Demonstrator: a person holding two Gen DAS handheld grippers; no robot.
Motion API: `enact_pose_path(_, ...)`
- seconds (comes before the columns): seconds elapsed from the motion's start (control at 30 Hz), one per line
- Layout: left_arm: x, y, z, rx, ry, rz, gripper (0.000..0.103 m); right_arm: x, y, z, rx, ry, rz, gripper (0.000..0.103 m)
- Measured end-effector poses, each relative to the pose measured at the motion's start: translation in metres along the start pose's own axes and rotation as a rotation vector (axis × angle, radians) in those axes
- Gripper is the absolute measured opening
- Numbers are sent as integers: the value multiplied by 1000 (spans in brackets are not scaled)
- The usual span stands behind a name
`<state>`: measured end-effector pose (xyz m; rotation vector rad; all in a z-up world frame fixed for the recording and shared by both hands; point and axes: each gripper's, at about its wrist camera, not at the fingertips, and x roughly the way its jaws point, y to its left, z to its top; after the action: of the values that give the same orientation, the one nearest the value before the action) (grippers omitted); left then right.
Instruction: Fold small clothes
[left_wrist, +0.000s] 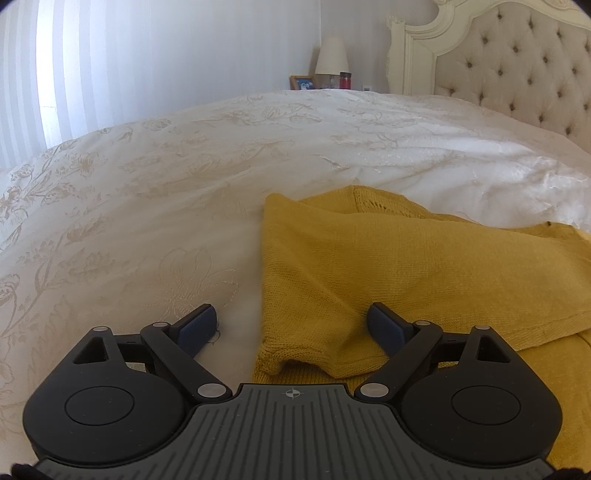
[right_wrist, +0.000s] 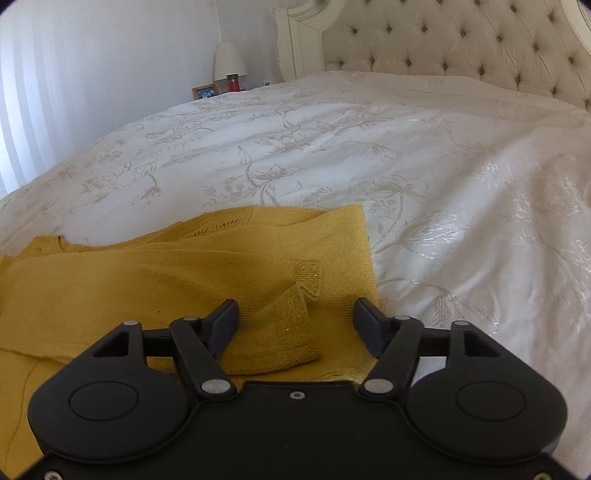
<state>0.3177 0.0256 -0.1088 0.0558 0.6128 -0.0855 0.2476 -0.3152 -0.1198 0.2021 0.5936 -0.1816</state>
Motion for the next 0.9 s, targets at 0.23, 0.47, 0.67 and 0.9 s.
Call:
enact_pose_path(0.23,0,2,-1,-8,-4,-5,90,0,-7,-5,37,-35,55,81)
enact_pose_path(0.47,-1,-1,0,0,-1,4,91,-3,-18,-7,105,-61,111,81)
enact_pose_path(0.67,0,7,1,-33,5,-33,93,-18,-25,-6,153,-71,106,87)
enact_pose_path(0.9,-9,6,4,10,44,-50,96,-76,-15,1,116,-97,-40,99)
